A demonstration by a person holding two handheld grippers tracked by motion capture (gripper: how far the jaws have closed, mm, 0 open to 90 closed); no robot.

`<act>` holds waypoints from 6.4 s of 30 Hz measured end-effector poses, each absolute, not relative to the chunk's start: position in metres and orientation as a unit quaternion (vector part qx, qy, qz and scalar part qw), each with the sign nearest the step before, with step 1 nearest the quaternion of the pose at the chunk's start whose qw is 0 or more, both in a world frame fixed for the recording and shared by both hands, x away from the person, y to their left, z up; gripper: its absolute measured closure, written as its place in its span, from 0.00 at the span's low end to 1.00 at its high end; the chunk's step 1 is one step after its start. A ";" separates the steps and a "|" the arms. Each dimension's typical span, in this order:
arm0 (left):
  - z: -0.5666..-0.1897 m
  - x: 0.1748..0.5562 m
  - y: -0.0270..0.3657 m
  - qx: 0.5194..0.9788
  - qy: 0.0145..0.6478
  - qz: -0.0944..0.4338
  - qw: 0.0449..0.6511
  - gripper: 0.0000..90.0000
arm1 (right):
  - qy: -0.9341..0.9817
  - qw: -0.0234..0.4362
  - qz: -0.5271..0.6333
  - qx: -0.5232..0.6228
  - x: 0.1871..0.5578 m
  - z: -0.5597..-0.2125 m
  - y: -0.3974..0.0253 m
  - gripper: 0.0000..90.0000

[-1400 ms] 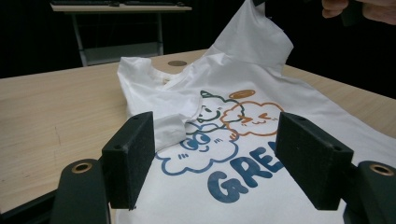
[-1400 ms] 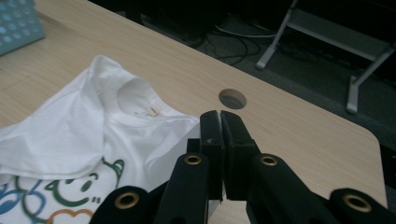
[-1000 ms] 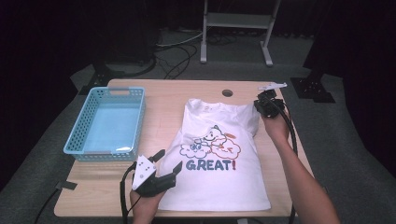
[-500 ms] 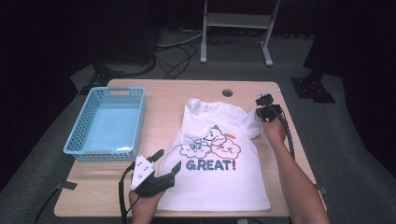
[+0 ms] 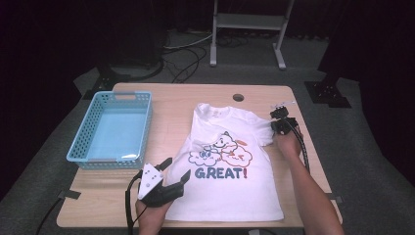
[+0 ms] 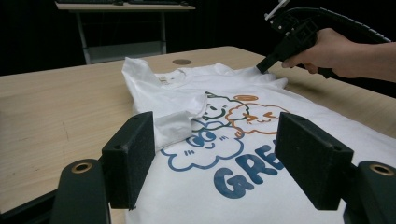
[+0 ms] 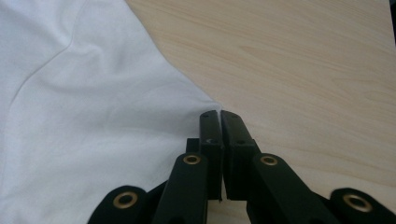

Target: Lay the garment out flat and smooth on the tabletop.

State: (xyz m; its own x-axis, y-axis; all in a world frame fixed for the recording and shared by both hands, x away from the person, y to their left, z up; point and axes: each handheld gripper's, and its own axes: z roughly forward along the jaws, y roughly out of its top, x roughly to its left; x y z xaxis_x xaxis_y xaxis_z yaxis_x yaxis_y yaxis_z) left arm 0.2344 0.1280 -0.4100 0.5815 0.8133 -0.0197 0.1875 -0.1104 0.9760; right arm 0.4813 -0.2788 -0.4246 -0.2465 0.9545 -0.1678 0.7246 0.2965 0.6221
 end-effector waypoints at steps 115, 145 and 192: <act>-0.397 0.354 0.018 0.709 0.334 0.277 0.556 0.24 | 0.742 0.239 0.462 0.423 0.273 -0.387 -0.274 0.15; -0.437 0.421 -0.007 0.743 0.399 0.255 0.472 0.35 | 0.739 0.231 0.471 0.422 0.256 -0.398 -0.277 0.11; -0.398 0.417 0.024 0.752 0.396 0.285 0.443 0.99 | 0.737 0.249 0.469 0.417 0.255 -0.395 -0.271 0.11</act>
State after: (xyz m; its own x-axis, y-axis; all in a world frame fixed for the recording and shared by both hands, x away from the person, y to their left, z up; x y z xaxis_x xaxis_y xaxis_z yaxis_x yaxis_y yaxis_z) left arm 0.4169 0.0238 -0.3979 0.5245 0.8479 0.0773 0.3428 -0.2934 0.8924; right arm 0.2554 -0.2714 -0.3947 -0.5274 0.8493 0.0244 0.3818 0.2113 0.8998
